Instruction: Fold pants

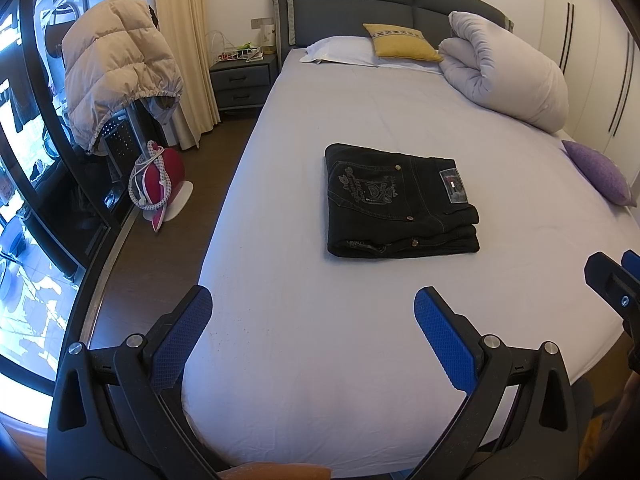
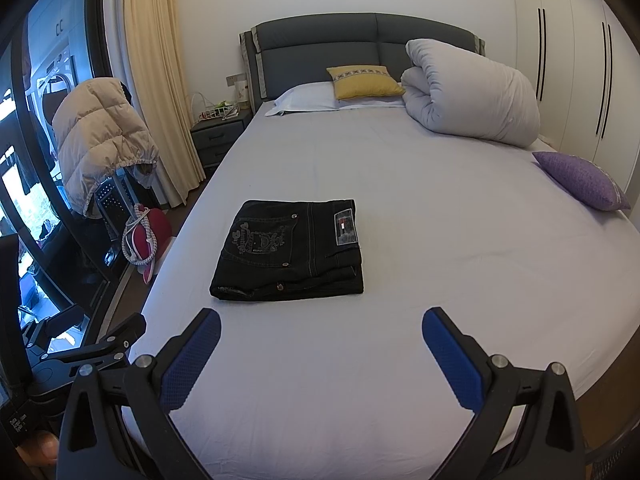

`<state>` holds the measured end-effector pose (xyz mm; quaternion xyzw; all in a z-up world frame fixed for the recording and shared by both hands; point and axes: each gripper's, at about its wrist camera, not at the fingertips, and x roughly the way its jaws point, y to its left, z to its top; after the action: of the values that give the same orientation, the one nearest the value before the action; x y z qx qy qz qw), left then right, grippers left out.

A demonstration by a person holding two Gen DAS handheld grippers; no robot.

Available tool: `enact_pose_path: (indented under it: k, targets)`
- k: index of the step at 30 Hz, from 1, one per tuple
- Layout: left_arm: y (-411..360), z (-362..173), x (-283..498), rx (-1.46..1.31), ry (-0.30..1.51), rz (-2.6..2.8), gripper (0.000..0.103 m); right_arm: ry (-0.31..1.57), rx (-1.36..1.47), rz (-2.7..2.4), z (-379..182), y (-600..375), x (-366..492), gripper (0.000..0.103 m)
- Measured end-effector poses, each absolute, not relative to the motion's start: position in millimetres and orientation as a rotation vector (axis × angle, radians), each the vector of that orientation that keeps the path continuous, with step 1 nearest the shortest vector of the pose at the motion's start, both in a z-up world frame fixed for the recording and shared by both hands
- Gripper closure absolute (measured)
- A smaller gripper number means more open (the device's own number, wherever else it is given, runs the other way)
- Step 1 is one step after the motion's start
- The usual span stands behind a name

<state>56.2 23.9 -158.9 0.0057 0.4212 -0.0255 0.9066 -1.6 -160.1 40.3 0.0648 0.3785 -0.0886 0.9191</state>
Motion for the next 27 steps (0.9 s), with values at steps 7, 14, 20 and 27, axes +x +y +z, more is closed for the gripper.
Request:
enact_pose_path:
  k: [7, 14, 20, 27]
  targets:
    - [24.7, -159.0, 56.8, 0.012, 0.869, -0.054, 0.0, 0.779, 0.133, -0.182, 39.4, -160.4, -1.5, 0.0]
    - [24.4, -158.8, 56.7, 0.012, 0.871, -0.054, 0.0, 0.781, 0.136, -0.181, 38.6, -160.8, -1.8, 0.0]
    - [24.3, -158.5, 56.6, 0.013, 0.87, -0.053, 0.0, 0.781, 0.135, -0.181, 38.9, -160.9, -1.6, 0.0]
    - [24.7, -158.8, 56.4, 0.012, 0.872, -0.054, 0.0, 0.785, 0.136, -0.179, 33.4, -160.4, -6.0, 0.0]
